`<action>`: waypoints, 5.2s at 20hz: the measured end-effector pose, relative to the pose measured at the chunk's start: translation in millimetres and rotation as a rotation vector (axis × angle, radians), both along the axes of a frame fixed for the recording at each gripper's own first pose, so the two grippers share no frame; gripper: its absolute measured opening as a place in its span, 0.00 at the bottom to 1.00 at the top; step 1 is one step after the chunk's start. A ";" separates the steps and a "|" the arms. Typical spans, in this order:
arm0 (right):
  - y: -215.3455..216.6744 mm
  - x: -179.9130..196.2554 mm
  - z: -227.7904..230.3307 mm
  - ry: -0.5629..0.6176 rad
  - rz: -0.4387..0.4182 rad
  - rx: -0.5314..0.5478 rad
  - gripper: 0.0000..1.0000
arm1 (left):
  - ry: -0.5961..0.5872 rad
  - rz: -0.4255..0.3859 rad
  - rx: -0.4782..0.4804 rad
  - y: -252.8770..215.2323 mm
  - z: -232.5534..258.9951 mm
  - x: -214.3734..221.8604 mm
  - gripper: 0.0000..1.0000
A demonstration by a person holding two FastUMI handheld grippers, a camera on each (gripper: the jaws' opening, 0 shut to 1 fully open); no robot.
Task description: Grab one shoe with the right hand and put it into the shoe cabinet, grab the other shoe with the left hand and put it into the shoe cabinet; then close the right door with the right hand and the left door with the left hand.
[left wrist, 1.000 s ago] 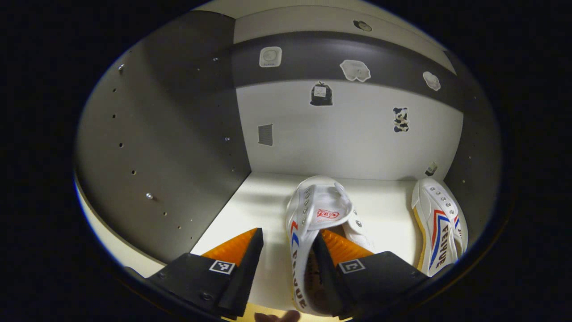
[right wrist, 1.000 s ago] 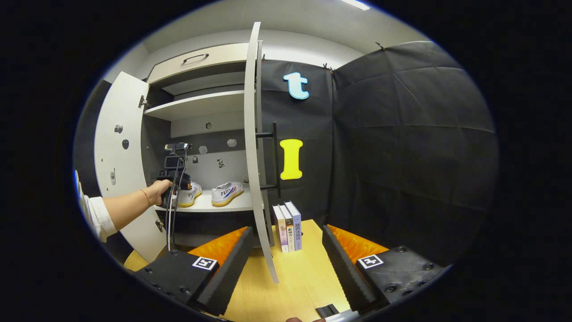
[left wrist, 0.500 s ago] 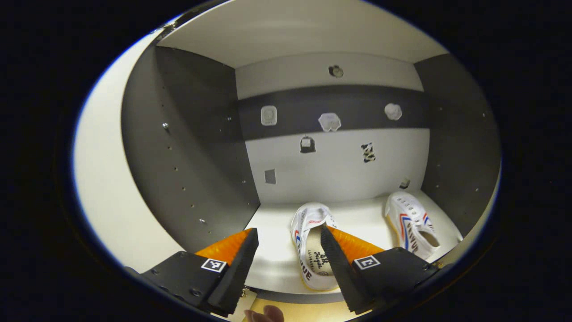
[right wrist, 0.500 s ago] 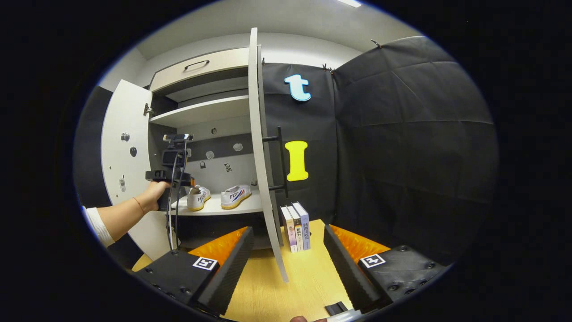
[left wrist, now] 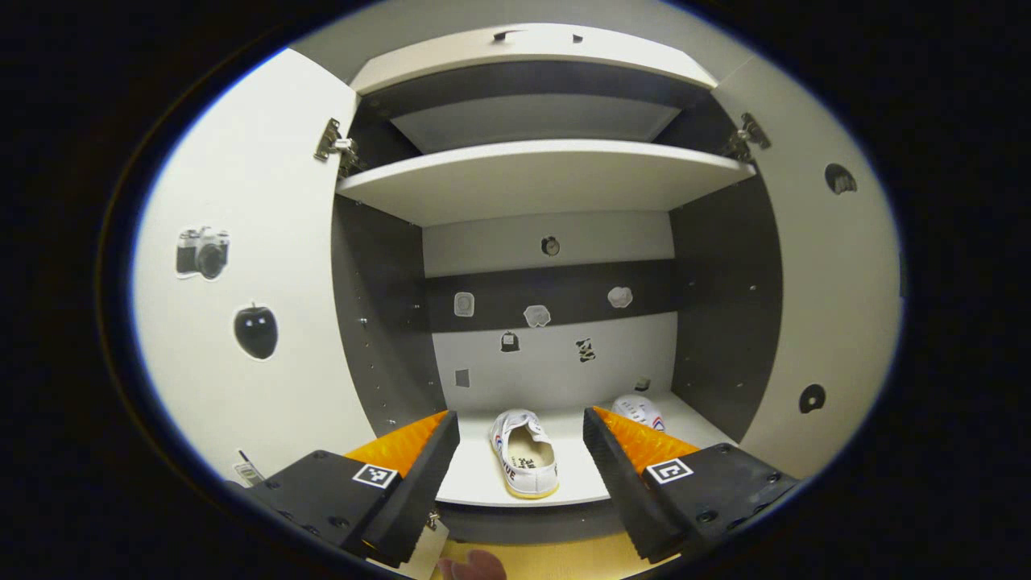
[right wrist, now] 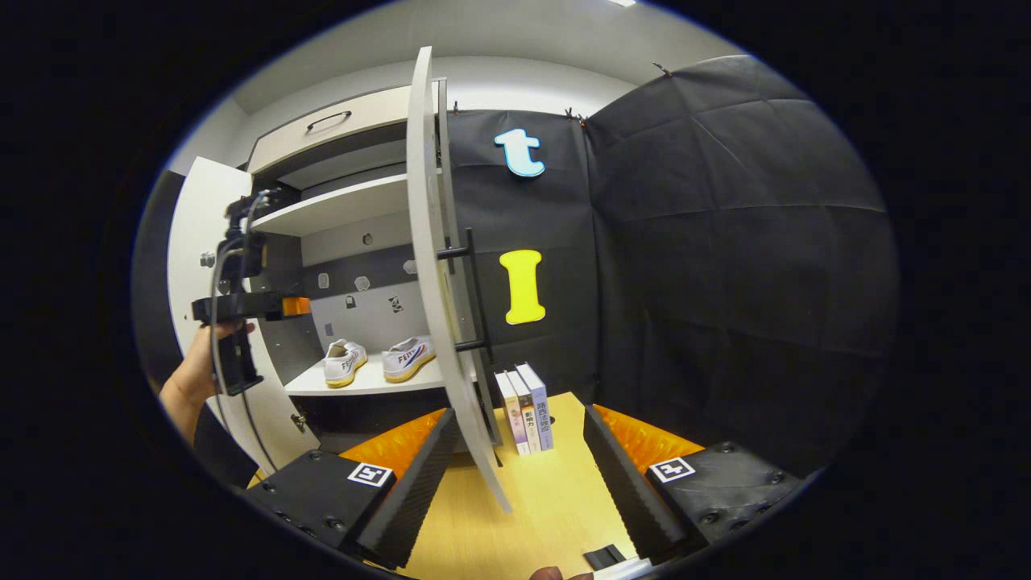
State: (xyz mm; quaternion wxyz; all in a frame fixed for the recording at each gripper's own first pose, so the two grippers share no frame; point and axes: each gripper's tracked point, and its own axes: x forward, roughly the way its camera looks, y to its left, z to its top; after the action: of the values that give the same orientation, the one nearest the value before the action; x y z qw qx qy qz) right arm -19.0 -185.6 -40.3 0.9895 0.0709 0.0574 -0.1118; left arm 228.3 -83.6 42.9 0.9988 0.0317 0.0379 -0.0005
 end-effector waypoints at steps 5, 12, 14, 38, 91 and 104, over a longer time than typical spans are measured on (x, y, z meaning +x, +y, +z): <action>-23.4 27.1 12.5 0.008 -0.006 -0.035 0.98 | -0.033 -0.080 -0.075 -3.3 15.3 -66.1 0.97; -46.6 83.1 33.6 -0.008 -0.011 -0.064 0.98 | -0.015 -0.065 -0.071 34.6 14.0 -130.4 0.97; -44.6 99.1 35.1 -0.010 -0.002 -0.072 0.98 | 0.007 -0.051 -0.059 46.8 5.9 -145.6 0.97; 119.9 114.6 50.6 -0.041 0.238 -0.069 0.97 | 0.035 0.205 -0.058 261.3 -23.2 -211.0 0.97; 184.8 82.1 51.7 -0.037 0.310 -0.008 0.98 | 0.001 -0.021 -0.089 87.0 -34.6 -126.8 0.95; 194.7 72.3 68.6 -0.101 0.309 -0.062 0.98 | -0.045 0.011 -0.082 96.7 -13.6 -144.4 0.94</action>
State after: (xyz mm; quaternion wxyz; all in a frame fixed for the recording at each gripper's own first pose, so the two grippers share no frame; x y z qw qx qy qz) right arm 53.3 9.1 28.3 0.9983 0.0363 0.0141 0.0436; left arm 83.9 13.1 29.3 0.9998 -0.0094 0.0154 0.0041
